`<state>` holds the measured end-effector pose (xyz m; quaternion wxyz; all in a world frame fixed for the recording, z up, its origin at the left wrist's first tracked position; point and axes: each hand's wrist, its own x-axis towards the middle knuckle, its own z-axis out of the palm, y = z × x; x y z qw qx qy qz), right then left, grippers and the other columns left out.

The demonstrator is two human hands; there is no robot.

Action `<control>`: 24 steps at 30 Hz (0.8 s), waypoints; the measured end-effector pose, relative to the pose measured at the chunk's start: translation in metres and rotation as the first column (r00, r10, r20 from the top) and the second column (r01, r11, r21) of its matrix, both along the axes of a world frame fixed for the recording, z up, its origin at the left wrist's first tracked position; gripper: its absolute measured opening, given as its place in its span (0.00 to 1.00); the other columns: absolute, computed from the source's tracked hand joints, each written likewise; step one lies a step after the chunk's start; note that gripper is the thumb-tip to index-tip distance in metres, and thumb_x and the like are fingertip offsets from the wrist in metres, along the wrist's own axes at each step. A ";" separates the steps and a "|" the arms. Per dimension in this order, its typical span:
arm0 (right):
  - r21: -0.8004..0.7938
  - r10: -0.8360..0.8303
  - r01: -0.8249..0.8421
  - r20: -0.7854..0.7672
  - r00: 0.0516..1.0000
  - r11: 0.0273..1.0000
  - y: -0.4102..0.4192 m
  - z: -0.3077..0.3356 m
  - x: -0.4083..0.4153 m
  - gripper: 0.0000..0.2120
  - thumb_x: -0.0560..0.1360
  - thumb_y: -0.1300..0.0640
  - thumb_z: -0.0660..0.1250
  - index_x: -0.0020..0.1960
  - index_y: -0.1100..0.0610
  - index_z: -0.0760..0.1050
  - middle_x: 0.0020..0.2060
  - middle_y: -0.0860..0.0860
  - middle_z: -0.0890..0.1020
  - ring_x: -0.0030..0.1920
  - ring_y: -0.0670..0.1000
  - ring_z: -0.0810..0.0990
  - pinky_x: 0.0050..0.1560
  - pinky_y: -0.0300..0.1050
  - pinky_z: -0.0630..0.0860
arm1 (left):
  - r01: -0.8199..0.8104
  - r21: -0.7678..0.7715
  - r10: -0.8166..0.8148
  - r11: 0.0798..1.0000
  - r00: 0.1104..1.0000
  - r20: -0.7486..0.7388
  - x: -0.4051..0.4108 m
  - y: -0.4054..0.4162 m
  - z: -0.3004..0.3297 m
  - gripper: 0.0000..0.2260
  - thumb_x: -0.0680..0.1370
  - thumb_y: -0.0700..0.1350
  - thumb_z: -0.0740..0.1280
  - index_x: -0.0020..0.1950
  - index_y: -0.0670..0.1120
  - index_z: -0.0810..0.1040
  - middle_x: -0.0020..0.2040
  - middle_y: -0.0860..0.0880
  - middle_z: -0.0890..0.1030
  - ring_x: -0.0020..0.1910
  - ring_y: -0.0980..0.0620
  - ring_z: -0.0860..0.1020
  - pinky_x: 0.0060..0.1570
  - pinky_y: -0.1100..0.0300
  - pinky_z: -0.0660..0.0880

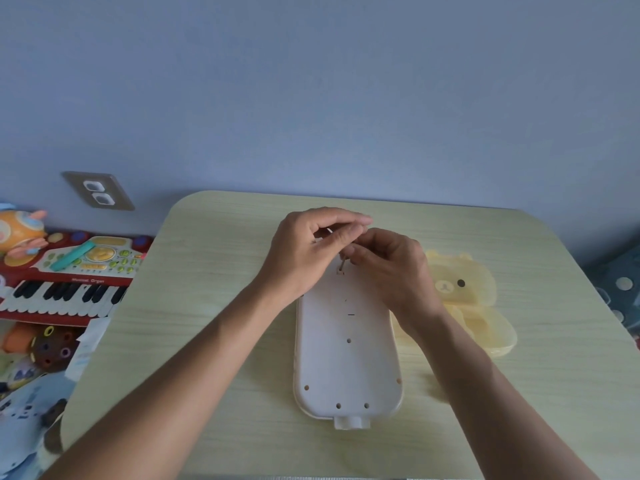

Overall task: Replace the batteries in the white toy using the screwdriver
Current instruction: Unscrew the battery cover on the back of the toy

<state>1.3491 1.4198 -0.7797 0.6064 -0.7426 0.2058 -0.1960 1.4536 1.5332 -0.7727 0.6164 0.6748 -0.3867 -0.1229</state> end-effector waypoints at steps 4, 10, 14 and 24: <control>-0.030 0.064 -0.064 -0.007 0.998 0.998 0.000 0.001 -0.003 0.06 0.78 0.61 0.70 0.45 0.53 0.84 0.37 0.42 0.85 0.39 0.40 0.81 0.43 0.31 0.75 | -0.070 -0.043 0.068 0.997 0.997 -0.047 0.001 -0.002 0.001 0.04 0.72 0.40 0.77 0.45 0.42 0.86 0.39 0.48 0.87 0.37 0.47 0.84 0.42 0.58 0.80; -0.017 -0.017 0.017 -0.017 1.000 1.000 0.000 0.003 -0.002 0.05 0.76 0.58 0.73 0.43 0.59 0.83 0.39 0.59 0.85 0.37 0.45 0.78 0.41 0.42 0.75 | -0.105 0.016 0.105 0.994 0.994 -0.033 -0.007 -0.008 0.003 0.09 0.67 0.46 0.81 0.41 0.47 0.82 0.36 0.54 0.83 0.35 0.54 0.79 0.37 0.55 0.78; -0.011 -0.060 0.060 -0.066 0.996 0.998 0.000 0.002 -0.002 0.06 0.76 0.59 0.71 0.42 0.54 0.85 0.38 0.55 0.86 0.37 0.45 0.77 0.40 0.43 0.73 | -0.200 0.177 0.184 0.964 0.978 0.102 -0.012 0.006 -0.005 0.15 0.68 0.60 0.76 0.48 0.53 0.80 0.45 0.56 0.81 0.47 0.55 0.78 0.48 0.64 0.72; 0.117 -0.148 0.154 -0.057 0.987 0.981 -0.009 0.011 -0.010 0.03 0.76 0.62 0.72 0.45 0.59 0.85 0.36 0.54 0.86 0.36 0.48 0.83 0.43 0.44 0.82 | -0.411 0.433 0.172 0.802 0.854 0.492 -0.041 0.023 -0.032 0.21 0.67 0.64 0.64 0.55 0.54 0.76 0.56 0.55 0.71 0.61 0.50 0.67 0.58 0.51 0.70</control>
